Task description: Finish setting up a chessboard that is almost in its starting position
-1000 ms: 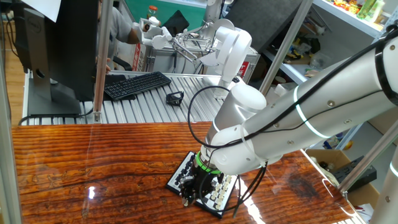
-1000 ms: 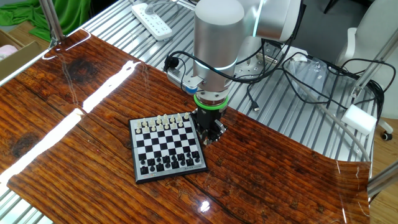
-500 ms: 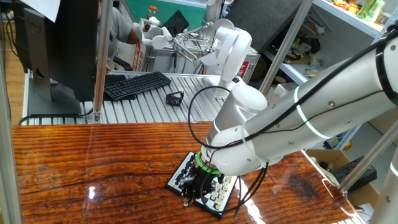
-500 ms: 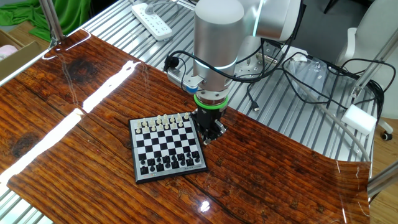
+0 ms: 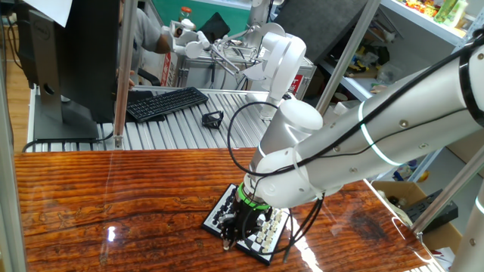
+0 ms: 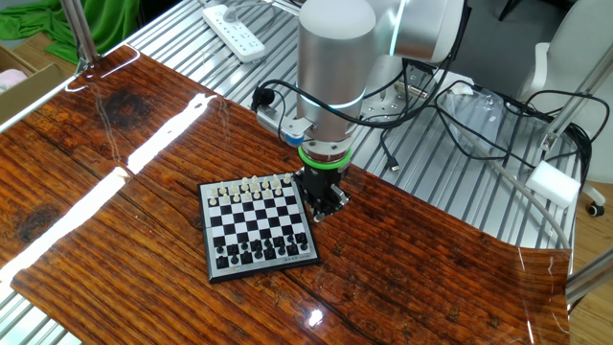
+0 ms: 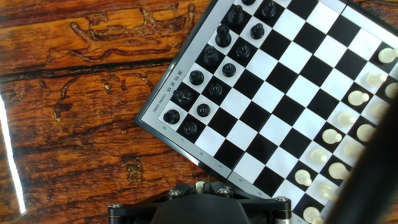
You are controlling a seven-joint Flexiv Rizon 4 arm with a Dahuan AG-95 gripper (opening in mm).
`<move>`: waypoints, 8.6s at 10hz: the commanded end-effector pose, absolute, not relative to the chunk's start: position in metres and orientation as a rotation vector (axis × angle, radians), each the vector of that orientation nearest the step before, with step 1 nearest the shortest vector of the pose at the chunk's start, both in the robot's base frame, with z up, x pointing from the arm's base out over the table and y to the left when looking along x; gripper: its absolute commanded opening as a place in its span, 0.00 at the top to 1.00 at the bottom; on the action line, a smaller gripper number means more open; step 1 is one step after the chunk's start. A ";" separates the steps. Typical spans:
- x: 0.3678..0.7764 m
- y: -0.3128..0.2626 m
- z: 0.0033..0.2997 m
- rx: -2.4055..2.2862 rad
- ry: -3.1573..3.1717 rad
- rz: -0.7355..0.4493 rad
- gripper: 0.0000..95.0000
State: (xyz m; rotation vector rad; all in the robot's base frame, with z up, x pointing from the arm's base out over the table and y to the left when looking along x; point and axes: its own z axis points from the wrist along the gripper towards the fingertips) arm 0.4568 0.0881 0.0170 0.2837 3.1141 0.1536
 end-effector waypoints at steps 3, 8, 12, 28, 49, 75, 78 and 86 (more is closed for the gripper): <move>0.454 0.085 0.022 0.260 3.147 0.124 1.00; 0.449 0.084 0.032 0.272 3.175 0.069 1.00; 0.443 0.078 0.037 0.255 3.194 0.073 1.00; 0.431 0.052 0.043 0.065 3.198 0.049 1.00; 0.434 0.040 0.043 0.733 3.113 -0.033 1.00; 0.438 0.037 0.045 1.573 2.883 0.349 1.00; 0.438 0.037 0.045 1.611 2.882 0.319 1.00; 0.438 0.037 0.045 1.781 2.750 0.177 1.00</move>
